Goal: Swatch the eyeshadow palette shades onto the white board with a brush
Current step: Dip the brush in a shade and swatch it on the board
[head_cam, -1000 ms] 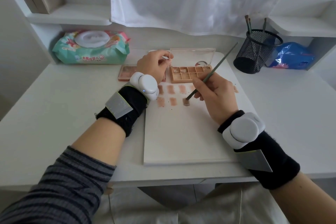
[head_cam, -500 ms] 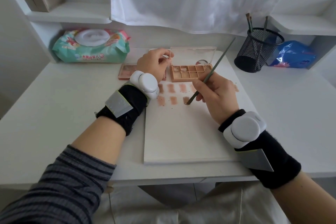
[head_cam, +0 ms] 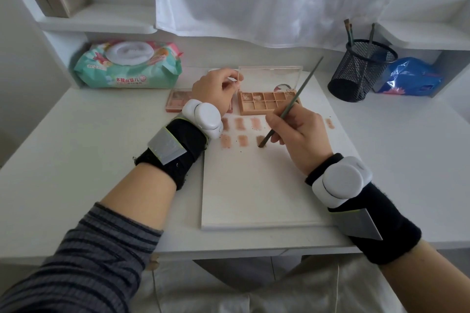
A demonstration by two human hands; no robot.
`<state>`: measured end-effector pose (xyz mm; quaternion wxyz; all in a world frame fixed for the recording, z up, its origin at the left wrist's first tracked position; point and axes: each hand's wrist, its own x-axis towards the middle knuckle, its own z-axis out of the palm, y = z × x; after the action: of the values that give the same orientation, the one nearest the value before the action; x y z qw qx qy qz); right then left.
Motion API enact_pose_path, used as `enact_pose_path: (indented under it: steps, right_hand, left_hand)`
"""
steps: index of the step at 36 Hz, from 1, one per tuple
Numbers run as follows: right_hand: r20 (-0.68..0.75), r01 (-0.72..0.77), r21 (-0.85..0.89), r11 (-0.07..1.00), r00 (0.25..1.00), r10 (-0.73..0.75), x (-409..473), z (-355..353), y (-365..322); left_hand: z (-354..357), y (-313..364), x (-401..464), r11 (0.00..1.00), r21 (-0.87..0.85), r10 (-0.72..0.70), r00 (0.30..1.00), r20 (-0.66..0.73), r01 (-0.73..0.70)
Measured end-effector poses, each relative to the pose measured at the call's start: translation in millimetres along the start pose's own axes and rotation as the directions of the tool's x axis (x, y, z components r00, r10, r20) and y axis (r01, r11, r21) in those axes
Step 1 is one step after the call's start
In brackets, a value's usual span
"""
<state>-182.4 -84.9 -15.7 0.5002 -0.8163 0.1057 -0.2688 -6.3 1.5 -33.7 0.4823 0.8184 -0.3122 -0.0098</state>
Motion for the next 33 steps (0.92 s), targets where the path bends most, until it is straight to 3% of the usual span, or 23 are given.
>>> enact_pose_path:
  steps: [4,9,33]
  right_hand:
    - [0.015,-0.01,-0.035,0.999,1.0,0.01,1.6,1.1,-0.8]
    - [-0.067,-0.004,-0.029,1.0,0.998,0.002,2.1,-0.8,-0.4]
    - [-0.071,-0.042,-0.074,0.996,0.997,0.037,3.6,-1.6,2.5]
  left_hand:
    - [-0.4,0.0,0.9,1.0,0.014,0.02,1.0,-0.003,-0.02]
    - [0.3,0.3,0.8,1.0,-0.009,-0.003,1.0,0.001,0.003]
    - [-1.0,3.8,-1.7,1.0,0.021,0.021,1.0,-0.014,-0.021]
